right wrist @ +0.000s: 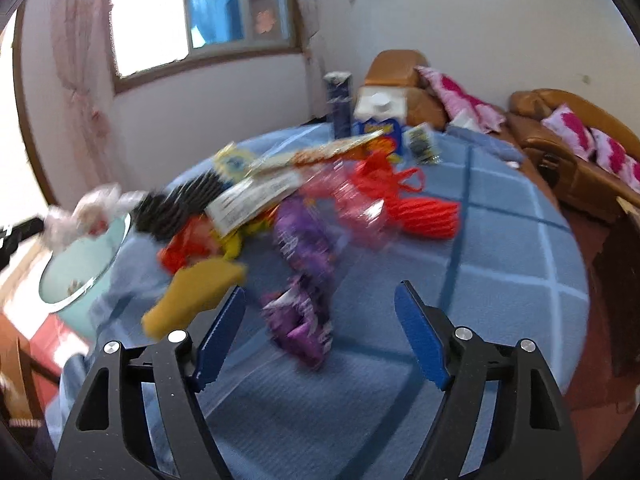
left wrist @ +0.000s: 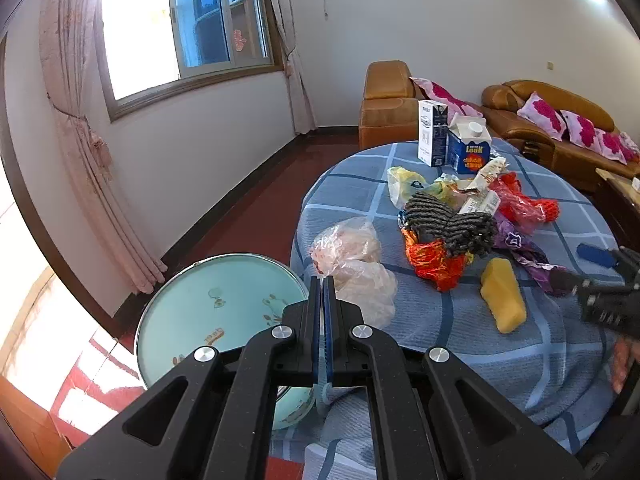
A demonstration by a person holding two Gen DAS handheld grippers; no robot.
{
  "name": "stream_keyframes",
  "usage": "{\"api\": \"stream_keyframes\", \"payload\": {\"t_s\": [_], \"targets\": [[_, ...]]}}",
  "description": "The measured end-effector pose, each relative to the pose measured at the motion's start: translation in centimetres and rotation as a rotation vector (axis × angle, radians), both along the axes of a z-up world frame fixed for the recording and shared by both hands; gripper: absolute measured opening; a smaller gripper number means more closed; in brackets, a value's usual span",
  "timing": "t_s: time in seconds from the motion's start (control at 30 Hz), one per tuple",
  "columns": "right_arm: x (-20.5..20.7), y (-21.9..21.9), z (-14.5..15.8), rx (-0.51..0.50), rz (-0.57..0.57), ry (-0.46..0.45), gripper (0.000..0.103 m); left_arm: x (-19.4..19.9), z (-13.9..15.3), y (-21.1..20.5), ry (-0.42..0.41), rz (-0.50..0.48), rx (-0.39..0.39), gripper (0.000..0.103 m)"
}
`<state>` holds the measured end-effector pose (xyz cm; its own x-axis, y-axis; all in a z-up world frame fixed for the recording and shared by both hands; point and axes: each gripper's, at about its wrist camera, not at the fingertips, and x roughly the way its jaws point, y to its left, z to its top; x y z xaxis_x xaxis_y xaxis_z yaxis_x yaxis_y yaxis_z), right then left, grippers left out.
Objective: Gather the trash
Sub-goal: 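Lift the clear bag with the left gripper while the right gripper grasps the purple wrapper, then carry the clear bag and purple wrapper over the teal bin with both grippers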
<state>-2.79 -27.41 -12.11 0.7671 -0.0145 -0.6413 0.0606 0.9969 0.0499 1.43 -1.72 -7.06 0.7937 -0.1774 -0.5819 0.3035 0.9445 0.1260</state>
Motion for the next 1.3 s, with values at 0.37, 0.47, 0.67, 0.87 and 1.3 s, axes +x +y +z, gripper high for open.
{"api": "stream_keyframes", "payload": {"t_s": [0.37, 0.47, 0.67, 0.87, 1.3], "targets": [[-0.7, -7.3, -0.7, -0.144, -0.257, 0.04, 0.074, 1.3, -0.9, 1.0, 0.042, 0.037, -0.014, 0.001], [-1.7, -7.4, -0.2, -0.066, -0.239, 0.0, 0.074, 1.3, -0.9, 0.9, 0.036, 0.037, -0.014, 0.001], [-1.0, -5.0, 0.6, 0.03, -0.208, -0.023, 0.074, 1.4, -0.5, 1.4, 0.024, 0.046, -0.02, 0.001], [2.2, -6.9, -2.0, 0.213, -0.242, 0.1, 0.053, 1.7, -0.5, 1.5, 0.036, 0.043, -0.023, 0.001], [0.1, -7.8, 0.2, 0.147, -0.167, -0.02, 0.014, 1.7, 0.0, 1.8, 0.018, 0.047, -0.005, 0.001]]}}
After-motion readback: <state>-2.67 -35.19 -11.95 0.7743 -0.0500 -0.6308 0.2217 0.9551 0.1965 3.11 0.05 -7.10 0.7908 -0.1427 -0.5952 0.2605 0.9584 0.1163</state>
